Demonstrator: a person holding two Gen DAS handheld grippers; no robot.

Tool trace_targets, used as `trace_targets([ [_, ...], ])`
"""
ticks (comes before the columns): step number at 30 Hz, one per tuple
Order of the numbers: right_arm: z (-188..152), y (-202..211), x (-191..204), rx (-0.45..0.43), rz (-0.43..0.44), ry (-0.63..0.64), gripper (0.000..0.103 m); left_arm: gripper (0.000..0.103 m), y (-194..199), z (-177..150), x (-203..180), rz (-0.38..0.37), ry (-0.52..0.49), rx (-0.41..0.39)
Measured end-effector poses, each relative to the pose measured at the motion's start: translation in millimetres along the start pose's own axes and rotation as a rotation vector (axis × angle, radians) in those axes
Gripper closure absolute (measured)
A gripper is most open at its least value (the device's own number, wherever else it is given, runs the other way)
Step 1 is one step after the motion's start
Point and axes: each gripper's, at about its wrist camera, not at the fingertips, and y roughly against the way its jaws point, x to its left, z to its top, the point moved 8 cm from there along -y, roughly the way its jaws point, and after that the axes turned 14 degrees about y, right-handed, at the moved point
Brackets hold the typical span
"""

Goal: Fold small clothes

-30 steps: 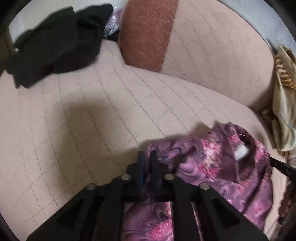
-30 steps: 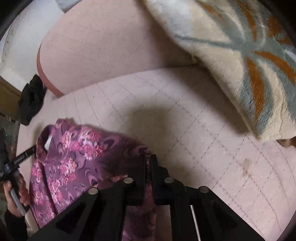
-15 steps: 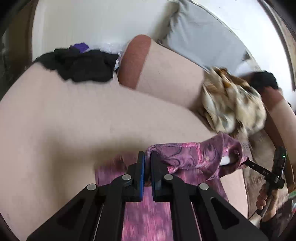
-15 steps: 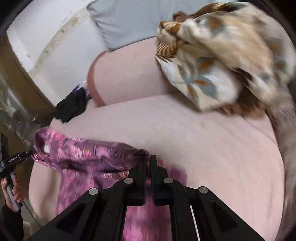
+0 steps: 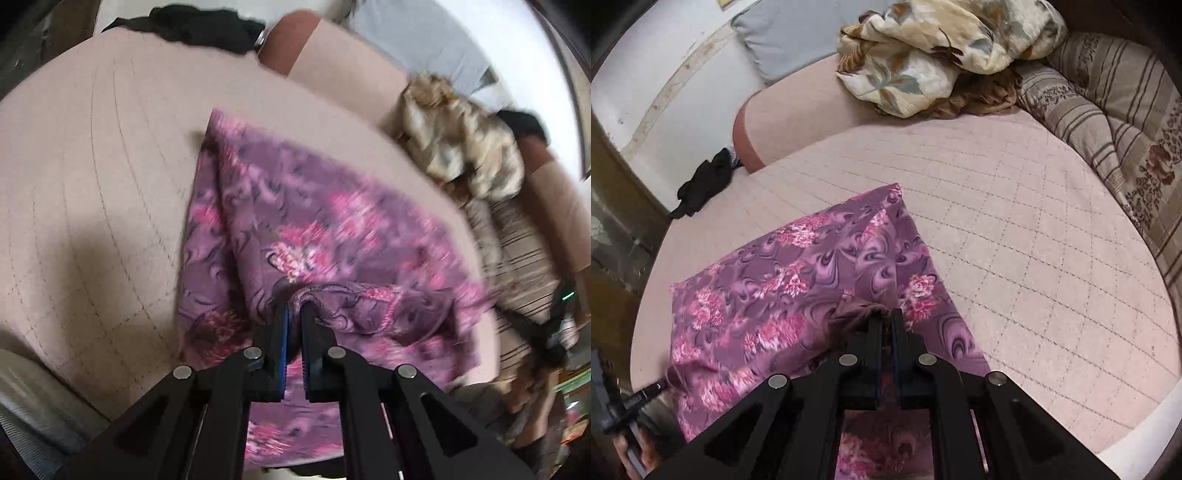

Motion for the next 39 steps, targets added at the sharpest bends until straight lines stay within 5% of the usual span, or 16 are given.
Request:
trace_targets([
  [5, -11, 18, -10, -0.021, -0.044, -0.044, 0.099, 0.097, 20, -30, -7, -0.055, -0.04, 0.02],
  [13, -12, 15, -19, 0.036, -0.073, -0.084, 0.099, 0.097, 14, -46, -18, -0.029, -0.121, 0.04],
  [18, -15, 6, -20, 0.064, -0.02, -0.11, 0.096, 0.092, 0, -64, -2, 0.036, -0.138, 0.175],
  [19, -15, 15, -19, 0.031, 0.004, -0.123, 0.091, 0.083, 6, -65, -5, 0.022, -0.144, 0.164],
  [20, -18, 25, -19, 0.001, 0.021, -0.148, 0.071, 0.075, 15, -65, -9, -0.003, -0.153, 0.151],
  [22, -27, 44, -18, -0.059, 0.052, -0.195, 0.04, 0.045, 36, -66, -15, -0.06, -0.15, 0.115],
  [25, -40, 53, -2, -0.075, 0.133, -0.19, 0.04, 0.041, 42, -58, -15, -0.084, -0.092, 0.099],
  [29, -42, 28, 12, 0.004, 0.12, -0.17, 0.04, 0.041, 9, -39, -2, -0.059, 0.059, 0.147],
  [32, -37, 0, 19, 0.064, 0.106, -0.163, 0.042, 0.042, -16, -33, 3, -0.065, 0.096, 0.183],
  [33, -36, -11, 20, 0.078, 0.127, -0.18, 0.045, 0.051, -21, -35, 2, -0.071, 0.089, 0.198],
  [35, -37, -21, 16, 0.091, 0.107, -0.201, 0.078, 0.064, -31, -40, 3, -0.055, 0.055, 0.221],
  [39, -32, -16, 7, 0.043, 0.071, -0.232, 0.093, 0.099, -29, -39, 7, -0.007, 0.037, 0.191],
])
